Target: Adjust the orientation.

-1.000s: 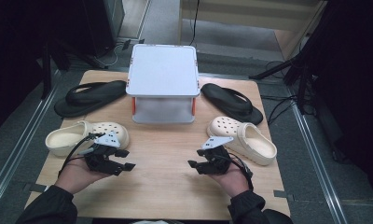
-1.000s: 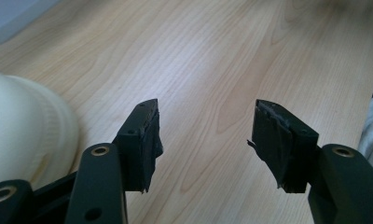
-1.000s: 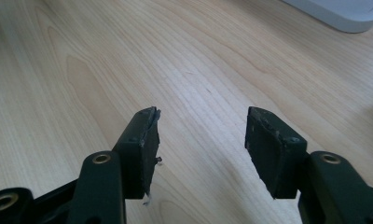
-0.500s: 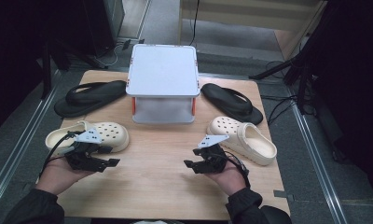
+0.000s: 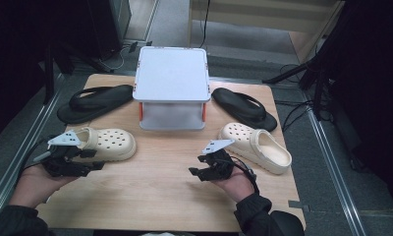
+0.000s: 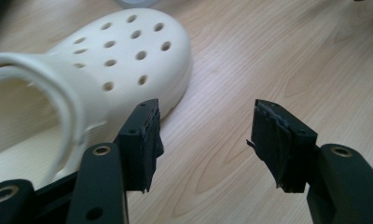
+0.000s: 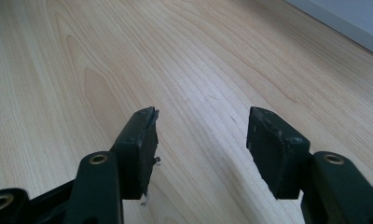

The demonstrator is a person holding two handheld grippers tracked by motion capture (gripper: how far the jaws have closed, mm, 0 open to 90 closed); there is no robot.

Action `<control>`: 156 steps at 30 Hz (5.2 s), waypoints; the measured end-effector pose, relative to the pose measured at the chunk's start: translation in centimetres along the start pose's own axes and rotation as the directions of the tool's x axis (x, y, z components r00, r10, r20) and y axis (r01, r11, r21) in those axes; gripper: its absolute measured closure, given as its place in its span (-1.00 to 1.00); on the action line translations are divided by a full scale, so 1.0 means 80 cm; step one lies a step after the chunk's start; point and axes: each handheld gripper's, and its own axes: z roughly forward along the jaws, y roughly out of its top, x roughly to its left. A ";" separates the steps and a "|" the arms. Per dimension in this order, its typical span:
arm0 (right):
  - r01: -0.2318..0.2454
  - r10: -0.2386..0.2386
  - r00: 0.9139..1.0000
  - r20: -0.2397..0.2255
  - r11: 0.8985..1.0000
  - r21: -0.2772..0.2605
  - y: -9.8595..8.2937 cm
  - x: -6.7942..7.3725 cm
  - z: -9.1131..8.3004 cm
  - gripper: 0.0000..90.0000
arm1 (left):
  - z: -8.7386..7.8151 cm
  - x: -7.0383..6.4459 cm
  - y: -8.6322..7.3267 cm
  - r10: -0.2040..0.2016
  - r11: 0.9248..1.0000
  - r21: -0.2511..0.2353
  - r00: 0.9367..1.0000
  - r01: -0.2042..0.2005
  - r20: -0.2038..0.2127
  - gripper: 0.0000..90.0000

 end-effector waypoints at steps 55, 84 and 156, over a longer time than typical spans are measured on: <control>0.000 0.000 0.999 0.047 1.000 -0.006 -0.013 0.011 -0.013 -0.03 | 0.035 0.053 0.033 -0.011 0.999 0.051 0.992 0.005 0.127 0.69; -0.026 0.029 0.996 0.080 0.999 -0.038 -0.023 0.011 -0.026 -0.03 | 0.107 -0.065 0.106 0.030 0.998 0.045 0.980 -0.039 0.196 0.69; -0.047 0.052 0.995 0.089 0.997 -0.056 -0.029 0.018 -0.029 0.07 | 0.095 -0.079 0.116 0.129 0.991 0.010 0.966 -0.134 0.224 0.99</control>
